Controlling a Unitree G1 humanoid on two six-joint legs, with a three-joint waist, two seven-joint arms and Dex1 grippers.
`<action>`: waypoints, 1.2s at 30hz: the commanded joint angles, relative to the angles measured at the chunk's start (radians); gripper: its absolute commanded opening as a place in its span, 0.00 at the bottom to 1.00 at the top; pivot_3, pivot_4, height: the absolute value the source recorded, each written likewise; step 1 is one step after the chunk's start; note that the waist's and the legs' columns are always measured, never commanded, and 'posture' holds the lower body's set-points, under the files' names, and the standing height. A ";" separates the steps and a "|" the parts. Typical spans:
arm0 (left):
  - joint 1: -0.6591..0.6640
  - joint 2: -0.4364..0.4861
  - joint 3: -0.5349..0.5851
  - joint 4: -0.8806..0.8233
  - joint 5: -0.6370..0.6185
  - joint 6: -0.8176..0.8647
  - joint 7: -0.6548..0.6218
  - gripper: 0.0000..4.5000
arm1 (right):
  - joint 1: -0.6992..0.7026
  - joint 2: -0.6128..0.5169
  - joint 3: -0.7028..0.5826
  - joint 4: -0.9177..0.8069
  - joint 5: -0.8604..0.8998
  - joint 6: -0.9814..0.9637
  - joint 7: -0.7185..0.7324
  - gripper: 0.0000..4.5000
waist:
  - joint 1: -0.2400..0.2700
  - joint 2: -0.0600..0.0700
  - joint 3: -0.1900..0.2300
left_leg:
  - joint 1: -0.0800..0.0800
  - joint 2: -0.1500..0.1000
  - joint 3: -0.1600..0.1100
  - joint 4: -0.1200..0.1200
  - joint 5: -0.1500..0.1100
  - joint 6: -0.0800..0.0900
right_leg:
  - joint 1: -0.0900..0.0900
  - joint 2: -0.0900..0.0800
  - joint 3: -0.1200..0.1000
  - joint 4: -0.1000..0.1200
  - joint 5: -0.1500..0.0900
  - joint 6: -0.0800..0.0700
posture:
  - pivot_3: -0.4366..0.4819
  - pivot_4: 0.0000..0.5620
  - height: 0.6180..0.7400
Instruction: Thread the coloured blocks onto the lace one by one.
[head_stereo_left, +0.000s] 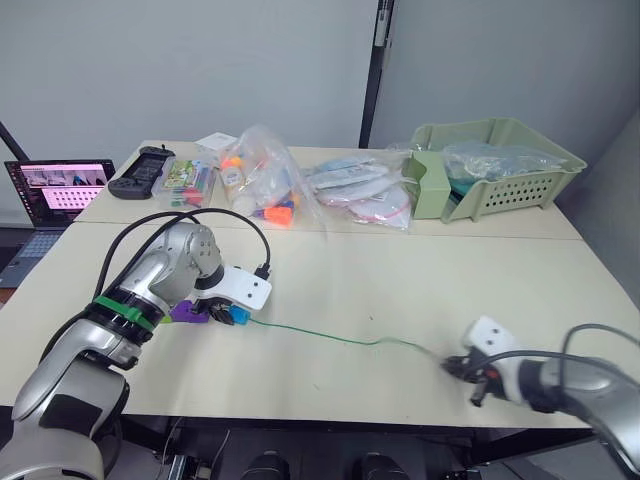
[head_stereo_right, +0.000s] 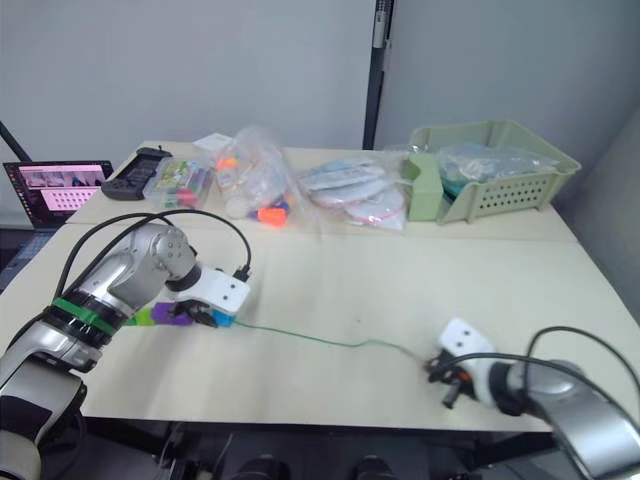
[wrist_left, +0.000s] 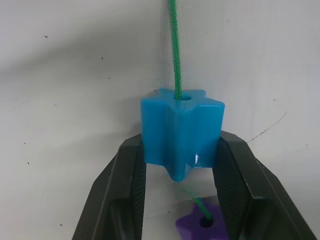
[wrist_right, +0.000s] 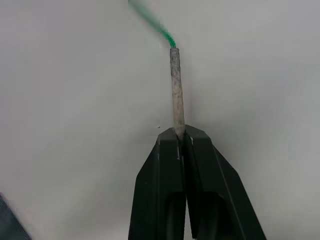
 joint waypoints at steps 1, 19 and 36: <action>0.043 0.017 -0.006 -0.023 0.000 0.016 -0.022 0.31 | 0.052 -0.025 -0.091 0.017 -0.019 -0.037 0.020 0.00 | -0.002 0.001 -0.001 | 0.000 0.000 0.000 0.000 0.000 0.000 | 0.000 0.000 0.000 0.000 0.000 0.000 | 0.48 0.27 1.00; 0.145 0.182 0.051 -0.047 0.015 0.016 -0.008 0.31 | 0.192 -0.021 -0.228 -0.011 -0.086 -0.036 0.002 0.00 | -0.034 0.003 -0.002 | 0.003 0.002 0.002 -0.003 0.000 0.000 | 0.000 0.002 0.002 0.001 -0.001 -0.001 | 0.48 0.27 1.00; 0.197 0.143 0.101 -0.157 -0.044 0.095 0.009 0.31 | -0.099 0.124 0.152 -0.109 -0.089 0.109 -0.087 0.00 | -0.031 0.003 -0.002 | 0.003 0.001 0.002 -0.002 0.000 0.000 | 0.000 0.001 0.002 0.001 -0.002 -0.001 | 0.48 0.27 1.00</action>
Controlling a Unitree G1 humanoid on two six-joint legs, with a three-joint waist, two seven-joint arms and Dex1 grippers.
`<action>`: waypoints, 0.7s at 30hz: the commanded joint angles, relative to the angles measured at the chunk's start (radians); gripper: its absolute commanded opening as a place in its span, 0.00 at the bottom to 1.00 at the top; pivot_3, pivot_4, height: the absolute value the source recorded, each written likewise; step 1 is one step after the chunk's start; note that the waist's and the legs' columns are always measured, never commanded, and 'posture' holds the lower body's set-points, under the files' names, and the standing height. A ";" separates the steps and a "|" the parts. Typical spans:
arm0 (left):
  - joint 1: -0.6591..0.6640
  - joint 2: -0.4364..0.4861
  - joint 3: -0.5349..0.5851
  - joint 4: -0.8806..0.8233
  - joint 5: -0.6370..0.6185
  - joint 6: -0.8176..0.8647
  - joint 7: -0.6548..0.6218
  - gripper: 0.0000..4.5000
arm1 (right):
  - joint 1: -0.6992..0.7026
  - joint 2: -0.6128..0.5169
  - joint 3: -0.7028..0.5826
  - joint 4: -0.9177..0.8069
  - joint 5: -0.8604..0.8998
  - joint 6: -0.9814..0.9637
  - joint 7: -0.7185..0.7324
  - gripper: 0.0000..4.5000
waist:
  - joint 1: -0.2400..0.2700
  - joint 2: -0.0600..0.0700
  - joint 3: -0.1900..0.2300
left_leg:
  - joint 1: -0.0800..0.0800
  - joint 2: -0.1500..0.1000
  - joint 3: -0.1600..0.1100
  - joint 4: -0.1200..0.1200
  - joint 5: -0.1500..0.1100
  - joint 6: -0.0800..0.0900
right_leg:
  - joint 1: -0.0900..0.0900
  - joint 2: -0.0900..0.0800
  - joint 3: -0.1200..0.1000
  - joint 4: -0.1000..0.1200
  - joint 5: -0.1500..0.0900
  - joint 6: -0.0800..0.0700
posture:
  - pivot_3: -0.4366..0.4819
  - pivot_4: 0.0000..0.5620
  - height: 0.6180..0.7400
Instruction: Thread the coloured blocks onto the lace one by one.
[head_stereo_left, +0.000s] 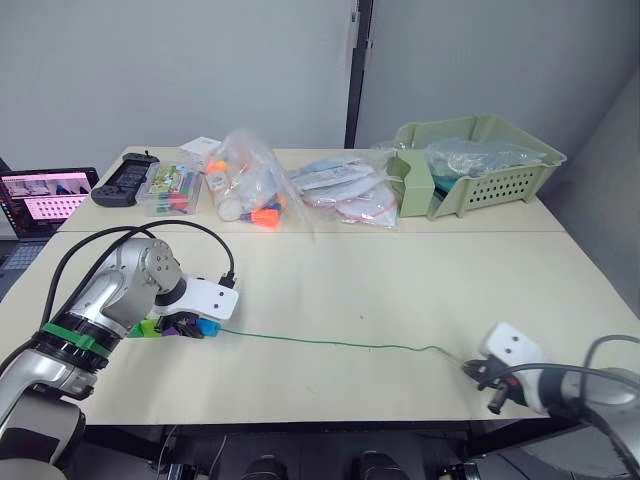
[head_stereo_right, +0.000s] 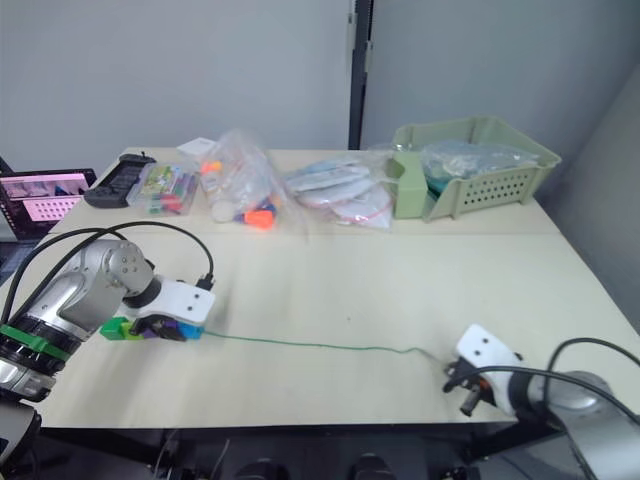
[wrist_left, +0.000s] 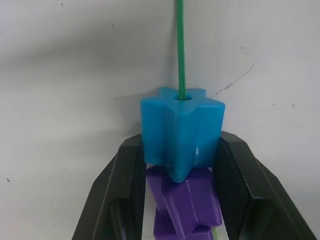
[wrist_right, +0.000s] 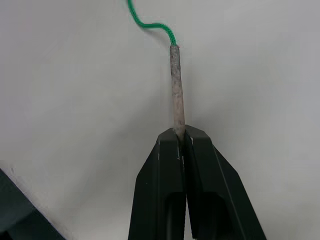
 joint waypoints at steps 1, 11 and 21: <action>0.026 -0.002 -0.009 -0.026 -0.006 0.009 -0.004 0.31 | -0.076 0.043 0.109 -0.002 -0.027 0.072 -0.048 0.00 | 0.001 0.000 0.000 | 0.000 0.000 0.000 0.000 0.000 0.000 | 0.000 0.000 0.000 0.000 0.000 0.000 | 0.48 0.27 1.00; 0.009 0.015 0.064 -0.051 -0.091 0.019 -0.020 0.93 | -0.119 0.074 0.109 0.076 -0.034 0.030 -0.041 0.55 | 0.000 -0.004 -0.003 | 0.001 0.001 0.000 0.000 0.000 0.000 | 0.001 0.001 -0.001 0.000 0.000 0.000 | 0.48 0.27 1.00; 0.121 0.153 0.397 -0.106 -0.387 0.164 -0.010 1.00 | -0.031 0.098 -0.159 -0.051 0.155 -0.033 0.055 0.99 | 0.000 -0.005 0.001 | -0.003 0.001 -0.002 -0.001 0.000 0.001 | -0.003 0.000 -0.002 0.001 0.000 -0.001 | 0.48 0.27 1.00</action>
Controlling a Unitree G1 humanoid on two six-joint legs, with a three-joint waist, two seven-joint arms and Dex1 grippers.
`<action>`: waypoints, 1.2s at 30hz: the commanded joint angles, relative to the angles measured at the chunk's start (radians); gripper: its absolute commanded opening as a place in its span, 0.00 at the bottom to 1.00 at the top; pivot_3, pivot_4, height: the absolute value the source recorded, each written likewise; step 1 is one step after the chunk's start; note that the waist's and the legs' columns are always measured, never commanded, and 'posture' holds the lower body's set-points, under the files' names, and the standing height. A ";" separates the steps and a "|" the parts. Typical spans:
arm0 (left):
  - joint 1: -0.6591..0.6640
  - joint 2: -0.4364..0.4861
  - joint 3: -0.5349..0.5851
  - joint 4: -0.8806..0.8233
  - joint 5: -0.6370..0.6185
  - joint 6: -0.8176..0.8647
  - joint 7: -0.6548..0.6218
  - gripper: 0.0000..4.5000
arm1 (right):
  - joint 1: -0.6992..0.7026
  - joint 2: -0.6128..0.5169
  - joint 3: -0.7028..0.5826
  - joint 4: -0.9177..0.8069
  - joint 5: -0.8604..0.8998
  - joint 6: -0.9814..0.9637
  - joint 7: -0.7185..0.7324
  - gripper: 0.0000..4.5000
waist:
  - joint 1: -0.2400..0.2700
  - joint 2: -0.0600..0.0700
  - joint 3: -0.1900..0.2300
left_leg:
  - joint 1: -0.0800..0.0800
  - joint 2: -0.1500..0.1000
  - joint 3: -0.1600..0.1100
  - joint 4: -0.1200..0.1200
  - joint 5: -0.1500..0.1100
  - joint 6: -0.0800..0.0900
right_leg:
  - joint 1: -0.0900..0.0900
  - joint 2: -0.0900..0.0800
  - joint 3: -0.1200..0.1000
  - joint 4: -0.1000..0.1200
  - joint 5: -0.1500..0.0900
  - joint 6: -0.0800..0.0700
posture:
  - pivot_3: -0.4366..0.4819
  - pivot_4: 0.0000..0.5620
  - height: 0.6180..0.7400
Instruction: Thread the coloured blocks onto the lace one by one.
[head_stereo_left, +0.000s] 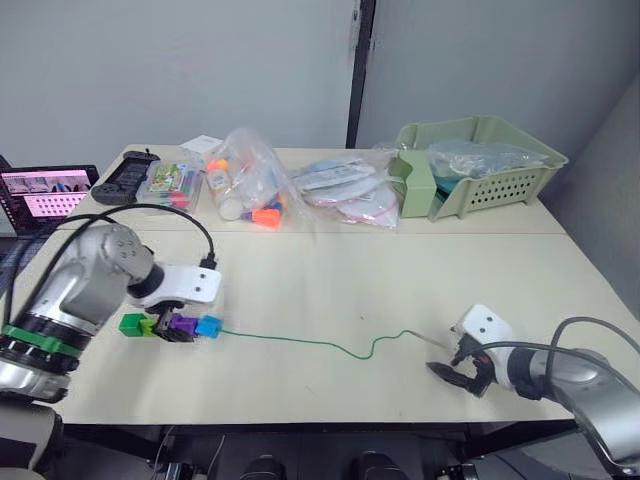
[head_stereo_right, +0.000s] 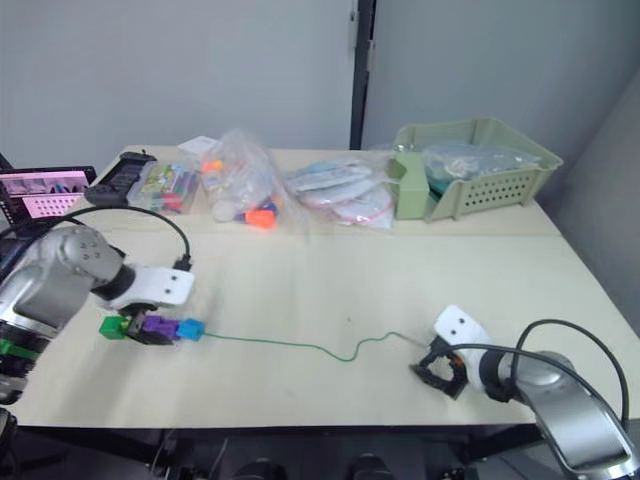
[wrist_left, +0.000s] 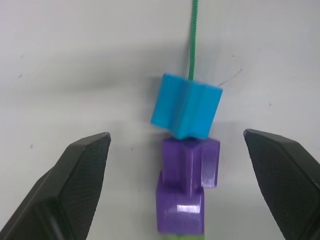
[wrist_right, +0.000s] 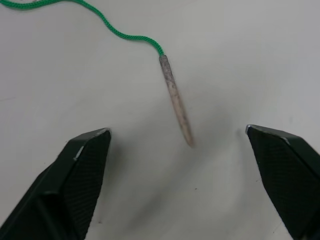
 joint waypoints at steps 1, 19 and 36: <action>0.096 0.020 0.263 -0.055 -0.200 0.145 0.046 1.00 | 0.037 0.046 -0.160 -0.083 0.118 -0.023 0.018 0.99 | -0.002 0.001 0.001 | 0.000 0.000 0.000 0.000 0.000 0.000 | 0.000 0.000 0.000 0.001 0.000 0.000 | 0.48 0.27 1.00; 0.839 -0.212 0.958 0.019 -0.541 0.106 0.271 1.00 | 0.401 0.252 -0.510 0.007 0.257 -0.210 0.015 0.99 | 0.028 0.000 0.000 | 0.008 0.002 0.000 -0.006 0.000 0.000 | 0.003 -0.008 -0.001 -0.003 -0.001 -0.003 | 0.48 0.27 1.00; 0.850 -0.209 0.854 0.060 -0.572 0.040 0.353 1.00 | 0.420 0.209 -0.492 0.178 0.221 -0.343 0.063 0.99 | 0.026 0.001 -0.001 | 0.010 0.000 0.005 -0.011 0.000 -0.001 | 0.004 -0.016 0.000 -0.005 -0.004 -0.001 | 0.48 0.27 1.00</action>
